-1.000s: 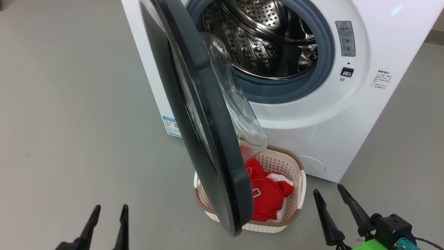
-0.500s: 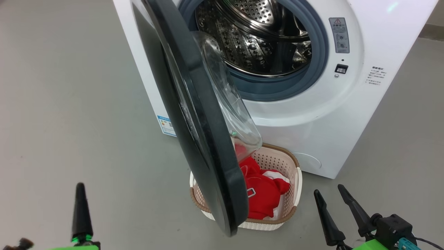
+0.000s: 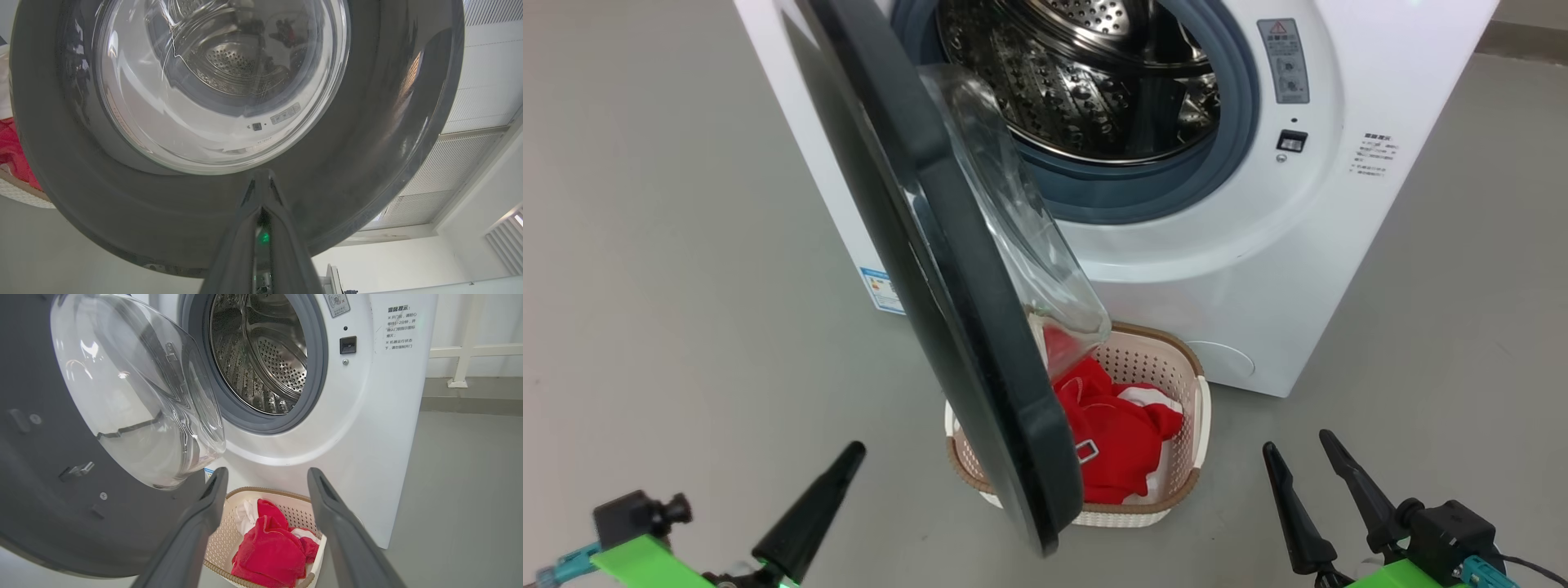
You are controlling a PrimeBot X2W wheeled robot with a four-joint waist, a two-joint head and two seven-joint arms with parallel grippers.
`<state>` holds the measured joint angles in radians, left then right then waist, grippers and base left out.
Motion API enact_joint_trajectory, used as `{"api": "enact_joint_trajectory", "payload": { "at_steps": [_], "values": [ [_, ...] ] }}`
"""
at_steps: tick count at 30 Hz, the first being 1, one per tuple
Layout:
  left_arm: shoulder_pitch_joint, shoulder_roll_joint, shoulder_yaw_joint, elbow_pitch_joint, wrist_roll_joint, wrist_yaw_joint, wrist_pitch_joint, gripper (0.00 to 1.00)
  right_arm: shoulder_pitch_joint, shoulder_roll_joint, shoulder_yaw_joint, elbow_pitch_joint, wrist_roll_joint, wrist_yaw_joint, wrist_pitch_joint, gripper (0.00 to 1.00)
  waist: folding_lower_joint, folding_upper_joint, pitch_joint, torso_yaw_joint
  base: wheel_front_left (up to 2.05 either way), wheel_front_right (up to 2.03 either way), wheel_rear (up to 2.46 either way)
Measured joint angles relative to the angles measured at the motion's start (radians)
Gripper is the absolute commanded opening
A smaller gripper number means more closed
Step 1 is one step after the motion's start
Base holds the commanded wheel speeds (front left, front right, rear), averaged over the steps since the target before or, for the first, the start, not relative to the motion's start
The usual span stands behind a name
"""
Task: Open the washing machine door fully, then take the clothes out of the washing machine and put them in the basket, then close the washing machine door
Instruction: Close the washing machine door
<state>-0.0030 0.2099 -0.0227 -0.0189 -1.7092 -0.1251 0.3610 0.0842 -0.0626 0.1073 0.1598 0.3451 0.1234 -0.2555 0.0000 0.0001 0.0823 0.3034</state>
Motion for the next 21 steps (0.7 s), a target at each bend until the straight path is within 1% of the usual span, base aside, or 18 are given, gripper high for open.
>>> {"api": "enact_joint_trajectory", "payload": {
  "at_steps": [1,2,3,6,8,14,21],
  "values": [
    [0.005,0.003,-0.003,-0.006,0.004,0.000,0.034,0.00,-0.001,0.000,0.000,0.000,0.000,0.000,0.000,1.00,0.0000,0.0000,0.002,-0.004,0.00,0.00,0.00],
    [0.007,-0.002,-0.006,-0.013,0.002,0.000,0.092,0.00,-0.005,0.000,-0.001,-0.001,0.000,0.000,0.000,1.00,0.0000,0.0000,0.007,-0.012,0.00,0.00,0.00],
    [0.007,-0.003,-0.008,-0.022,0.006,0.000,0.117,0.00,-0.007,0.000,-0.001,-0.001,0.000,0.000,0.000,1.00,0.0000,0.0000,0.009,-0.016,0.00,0.00,0.00],
    [0.006,-0.014,-0.007,-0.032,0.038,0.000,0.147,0.00,-0.009,0.000,-0.002,-0.001,0.000,0.000,0.000,1.00,0.0000,0.0000,0.015,-0.030,0.00,0.00,0.00],
    [0.006,-0.029,-0.009,-0.032,0.070,0.000,0.155,0.00,-0.010,0.000,-0.002,-0.001,0.000,0.000,0.000,1.00,0.0000,0.0000,0.018,-0.040,0.00,0.00,0.00],
    [-0.002,-0.070,-0.032,-0.031,0.120,0.000,0.165,0.00,-0.013,0.001,-0.001,-0.002,0.000,0.000,0.000,1.00,0.0000,0.0000,0.027,-0.072,0.00,0.00,0.00],
    [-0.045,-0.095,-0.057,-0.030,0.138,0.000,0.155,0.00,-0.037,0.001,-0.002,-0.006,0.000,0.000,0.000,1.00,0.0000,0.0000,0.042,-0.114,0.00,0.00,0.00]
  ]
}}
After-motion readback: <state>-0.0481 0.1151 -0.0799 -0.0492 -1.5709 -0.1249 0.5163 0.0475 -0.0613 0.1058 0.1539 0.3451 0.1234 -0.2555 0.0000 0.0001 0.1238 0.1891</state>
